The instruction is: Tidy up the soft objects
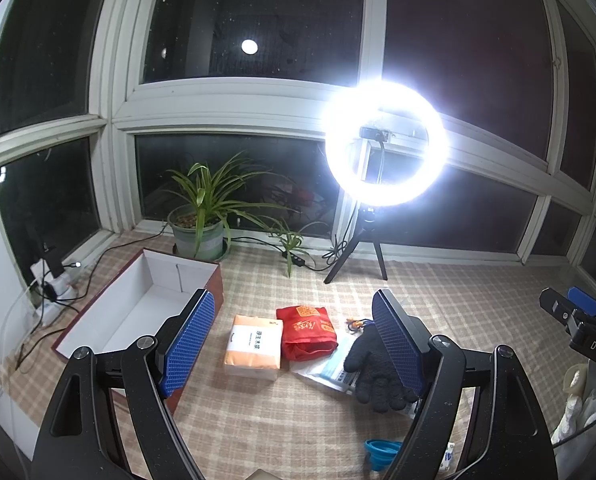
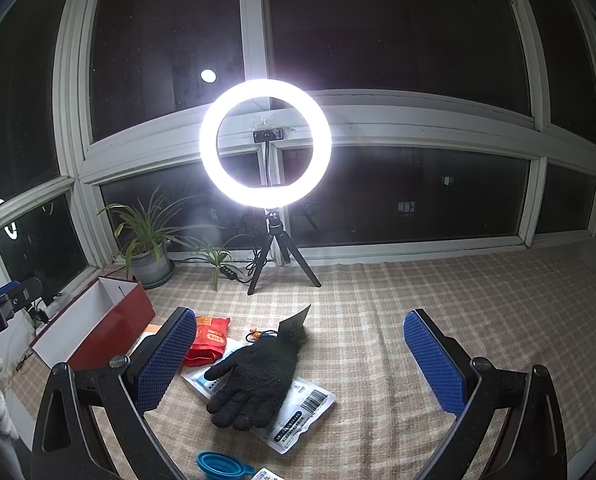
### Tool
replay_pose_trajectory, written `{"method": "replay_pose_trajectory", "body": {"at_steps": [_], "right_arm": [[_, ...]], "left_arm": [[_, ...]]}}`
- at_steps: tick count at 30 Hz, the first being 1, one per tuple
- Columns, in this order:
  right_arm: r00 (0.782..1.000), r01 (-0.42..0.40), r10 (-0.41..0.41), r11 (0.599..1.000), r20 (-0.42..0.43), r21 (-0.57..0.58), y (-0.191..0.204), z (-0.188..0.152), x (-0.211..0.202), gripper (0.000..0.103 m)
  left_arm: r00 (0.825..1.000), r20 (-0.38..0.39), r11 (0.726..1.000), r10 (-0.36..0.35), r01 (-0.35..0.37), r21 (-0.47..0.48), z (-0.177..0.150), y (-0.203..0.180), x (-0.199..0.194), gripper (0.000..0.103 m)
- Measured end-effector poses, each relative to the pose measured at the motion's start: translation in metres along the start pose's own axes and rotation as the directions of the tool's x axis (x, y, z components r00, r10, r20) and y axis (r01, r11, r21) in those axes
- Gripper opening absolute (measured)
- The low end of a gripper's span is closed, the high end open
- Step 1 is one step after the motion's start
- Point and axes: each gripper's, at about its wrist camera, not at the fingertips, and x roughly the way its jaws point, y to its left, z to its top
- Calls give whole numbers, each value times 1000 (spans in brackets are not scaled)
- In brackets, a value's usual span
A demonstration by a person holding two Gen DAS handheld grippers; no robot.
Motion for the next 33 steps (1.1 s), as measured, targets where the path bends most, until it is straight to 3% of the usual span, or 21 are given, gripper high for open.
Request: {"method": "replay_pose_trajectory", "body": {"at_steps": [33], "right_arm": [[1000,5,-5,1000,5,0,-3,4,15,102]], "left_arm": [[1000,-21,1000,-8,9,4,2,-8,14,81]]}}
